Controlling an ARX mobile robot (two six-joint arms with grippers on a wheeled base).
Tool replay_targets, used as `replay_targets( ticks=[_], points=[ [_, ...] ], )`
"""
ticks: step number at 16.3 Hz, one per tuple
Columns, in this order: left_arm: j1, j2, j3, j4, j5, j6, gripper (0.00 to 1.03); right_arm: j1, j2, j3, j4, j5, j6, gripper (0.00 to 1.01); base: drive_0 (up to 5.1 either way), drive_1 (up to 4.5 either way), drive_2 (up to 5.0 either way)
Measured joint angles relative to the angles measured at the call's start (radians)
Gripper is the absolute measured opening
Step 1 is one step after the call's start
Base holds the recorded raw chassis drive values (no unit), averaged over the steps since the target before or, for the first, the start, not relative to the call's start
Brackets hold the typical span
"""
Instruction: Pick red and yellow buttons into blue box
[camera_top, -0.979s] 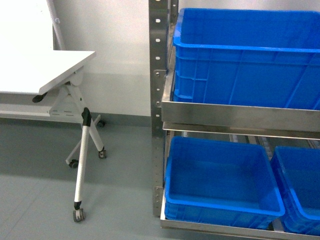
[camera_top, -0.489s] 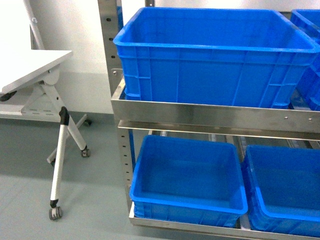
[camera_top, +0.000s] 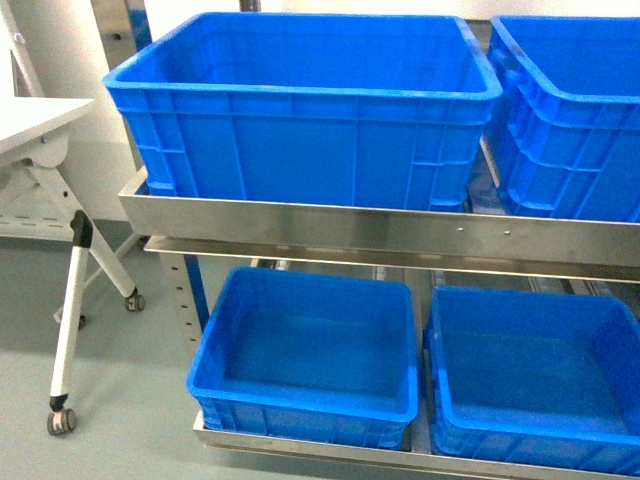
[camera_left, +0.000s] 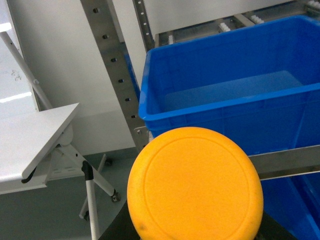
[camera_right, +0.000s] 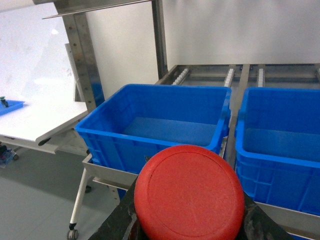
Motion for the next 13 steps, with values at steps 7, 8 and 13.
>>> replay_targets(
  ticks=[7,8,13],
  points=[
    [0.000,0.000,0.000,0.006,0.000,0.000,0.23,0.000,0.000,0.000,0.004,0.000,0.000,0.28,4.8,-2.56,-2.1],
    [0.000,0.001,0.000,-0.001,-0.001,0.000,0.23,0.000,0.000,0.000,0.001,0.001,0.000,0.28,4.8,-3.21,-1.5],
    [0.000,0.000,0.000,0.005,-0.001,0.000,0.23,-0.001,0.000,0.000,0.000,0.002,0.000,0.28,4.8,-3.42,-1.4]
  ],
)
